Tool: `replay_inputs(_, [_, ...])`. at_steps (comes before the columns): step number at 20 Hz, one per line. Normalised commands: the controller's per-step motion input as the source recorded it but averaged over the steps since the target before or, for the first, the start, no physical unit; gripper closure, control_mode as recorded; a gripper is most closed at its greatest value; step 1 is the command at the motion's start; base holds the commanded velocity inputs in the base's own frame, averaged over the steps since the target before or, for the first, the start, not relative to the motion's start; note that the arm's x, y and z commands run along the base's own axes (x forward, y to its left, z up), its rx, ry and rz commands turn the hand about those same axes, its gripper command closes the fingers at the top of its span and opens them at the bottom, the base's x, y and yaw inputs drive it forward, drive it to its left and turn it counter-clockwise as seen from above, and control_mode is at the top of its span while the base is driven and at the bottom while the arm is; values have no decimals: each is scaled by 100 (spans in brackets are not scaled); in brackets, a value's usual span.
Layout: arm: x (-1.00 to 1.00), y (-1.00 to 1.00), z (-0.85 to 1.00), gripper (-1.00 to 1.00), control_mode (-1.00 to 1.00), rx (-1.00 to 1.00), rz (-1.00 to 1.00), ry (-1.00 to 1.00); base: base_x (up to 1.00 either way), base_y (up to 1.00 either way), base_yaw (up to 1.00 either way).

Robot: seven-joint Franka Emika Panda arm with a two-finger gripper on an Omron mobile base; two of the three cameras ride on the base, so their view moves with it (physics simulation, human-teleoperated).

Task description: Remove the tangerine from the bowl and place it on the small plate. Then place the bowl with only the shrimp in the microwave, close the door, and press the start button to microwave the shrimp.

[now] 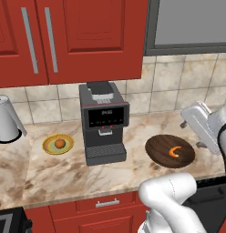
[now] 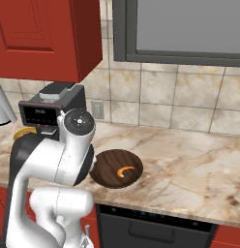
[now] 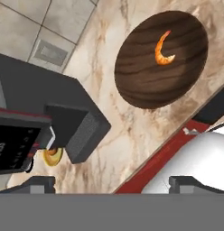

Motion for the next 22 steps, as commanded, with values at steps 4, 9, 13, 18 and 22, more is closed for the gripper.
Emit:
replay_inputs(4, [-1, -100, -33, -100, -100, 31, -3, 0, 0, 0, 0])
replay_inputs(9, [8, -58, -80, -100, -100, 12, 1, -6, 0, 0, 0])
replay_inputs(13, [25, -27, -71, -100, -100, 4, 5, -3, 0, 0, 0])
replay_inputs(18, [54, -33, -65, -100, -100, 1, 7, 3, 0, 0, 0])
replay_inputs(22, [46, -45, -51, -100, -100, 0, 5, 3, 0, 0, 0])
